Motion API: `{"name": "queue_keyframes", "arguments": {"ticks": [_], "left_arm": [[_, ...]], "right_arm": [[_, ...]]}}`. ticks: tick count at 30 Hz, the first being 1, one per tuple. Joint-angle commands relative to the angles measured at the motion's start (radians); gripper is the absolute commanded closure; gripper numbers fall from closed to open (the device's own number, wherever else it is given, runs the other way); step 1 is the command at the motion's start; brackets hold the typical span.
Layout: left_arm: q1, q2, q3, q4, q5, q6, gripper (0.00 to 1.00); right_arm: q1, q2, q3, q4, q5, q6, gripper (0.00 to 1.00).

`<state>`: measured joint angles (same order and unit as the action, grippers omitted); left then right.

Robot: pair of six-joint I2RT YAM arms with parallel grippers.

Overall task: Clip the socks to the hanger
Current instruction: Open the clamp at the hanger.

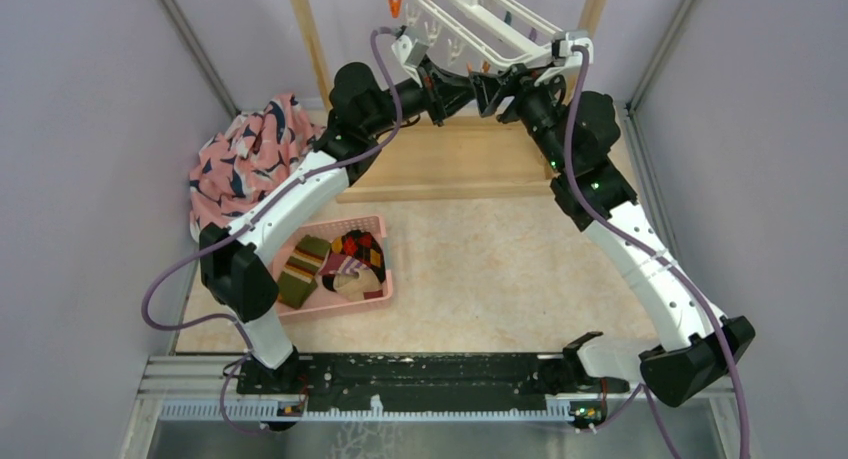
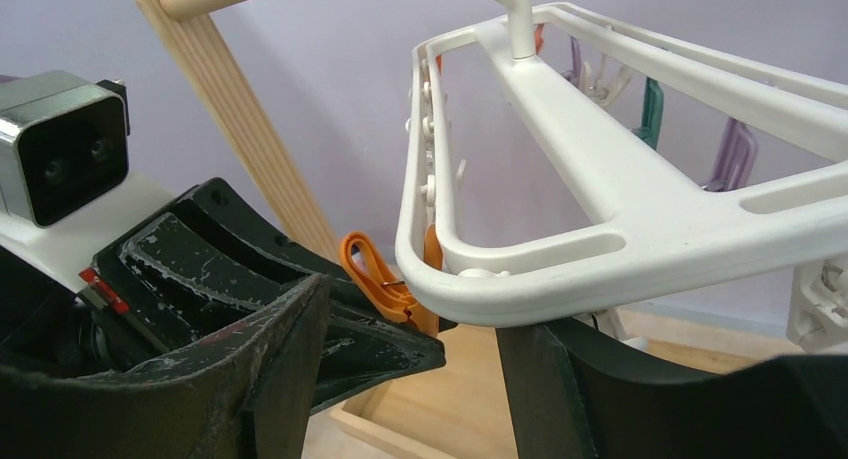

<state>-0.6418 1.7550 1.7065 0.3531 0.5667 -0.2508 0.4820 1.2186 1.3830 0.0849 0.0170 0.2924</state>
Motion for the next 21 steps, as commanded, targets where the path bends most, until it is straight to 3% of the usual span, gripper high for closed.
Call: {"name": "queue_keyframes", "arguments": {"ticks": [1, 13, 21], "left_arm": [[-0.033, 0.001, -0.027, -0.091, 0.164, -0.020, 1.00], [-0.035, 0.022, 0.016, -0.170, 0.131, -0.008, 1.00], [-0.035, 0.042, 0.033, -0.190, 0.130, -0.006, 1.00]], "right_arm": [[-0.020, 0.010, 0.096, 0.121, 0.029, -0.021, 0.39], [-0.020, 0.115, 0.174, 0.087, -0.012, -0.030, 0.39], [-0.019, 0.084, 0.110, 0.090, -0.058, -0.030, 0.39]]}}
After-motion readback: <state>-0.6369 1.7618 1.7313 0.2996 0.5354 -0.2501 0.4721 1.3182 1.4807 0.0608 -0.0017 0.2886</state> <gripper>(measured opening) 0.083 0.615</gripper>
